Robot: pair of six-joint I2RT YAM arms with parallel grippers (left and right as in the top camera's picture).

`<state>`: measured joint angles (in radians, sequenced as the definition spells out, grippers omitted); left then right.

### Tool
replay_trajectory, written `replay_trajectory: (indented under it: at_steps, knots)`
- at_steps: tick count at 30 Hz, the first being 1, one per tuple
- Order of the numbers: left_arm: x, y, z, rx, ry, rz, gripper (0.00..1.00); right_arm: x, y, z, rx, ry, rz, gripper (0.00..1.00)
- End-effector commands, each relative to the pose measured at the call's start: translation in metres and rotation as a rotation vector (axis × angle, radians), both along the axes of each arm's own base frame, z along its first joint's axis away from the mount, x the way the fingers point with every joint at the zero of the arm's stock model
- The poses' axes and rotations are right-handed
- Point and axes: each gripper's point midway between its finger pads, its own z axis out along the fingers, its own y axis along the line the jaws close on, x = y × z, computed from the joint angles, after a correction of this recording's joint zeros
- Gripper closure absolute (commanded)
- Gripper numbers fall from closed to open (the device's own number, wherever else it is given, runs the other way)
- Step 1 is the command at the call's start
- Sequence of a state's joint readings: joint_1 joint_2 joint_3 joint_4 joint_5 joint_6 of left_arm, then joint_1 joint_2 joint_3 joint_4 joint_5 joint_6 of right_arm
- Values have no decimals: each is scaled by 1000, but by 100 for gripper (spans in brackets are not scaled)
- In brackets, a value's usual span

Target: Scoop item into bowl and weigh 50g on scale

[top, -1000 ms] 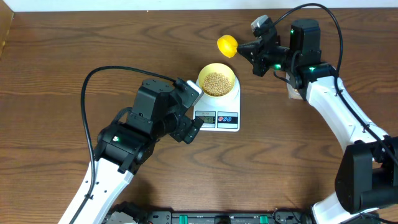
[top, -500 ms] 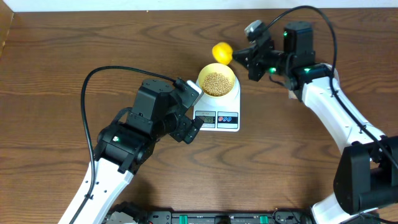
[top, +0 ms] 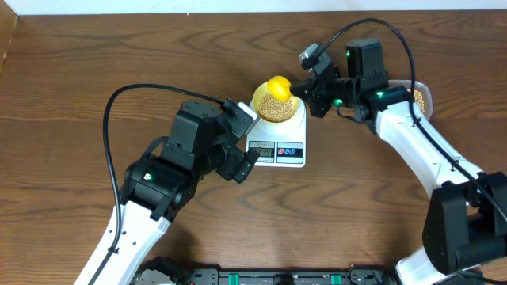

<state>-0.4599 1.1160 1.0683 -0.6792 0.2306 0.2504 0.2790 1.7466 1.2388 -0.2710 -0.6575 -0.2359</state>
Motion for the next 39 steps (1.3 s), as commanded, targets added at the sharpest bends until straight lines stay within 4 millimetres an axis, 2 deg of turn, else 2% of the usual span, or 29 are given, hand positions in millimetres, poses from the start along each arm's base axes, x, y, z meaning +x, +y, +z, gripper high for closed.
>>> replay_trajectory:
  at_steps: [1, 8, 17, 39]
  knots:
    - [1, 2, 5, -9, -10, 14, 10, -7, 0, 1, -12, -18, 16, 99]
    - [1, 2, 5, -9, -10, 14, 10, -9, 0, -1, -16, -5, 17, 99]
    - [1, 2, 5, -9, -10, 14, 10, -18, -3, -16, -29, 28, 21, 99]
    - [1, 2, 5, -9, -10, 14, 10, -20, 1, -16, -46, -10, 60, 99]
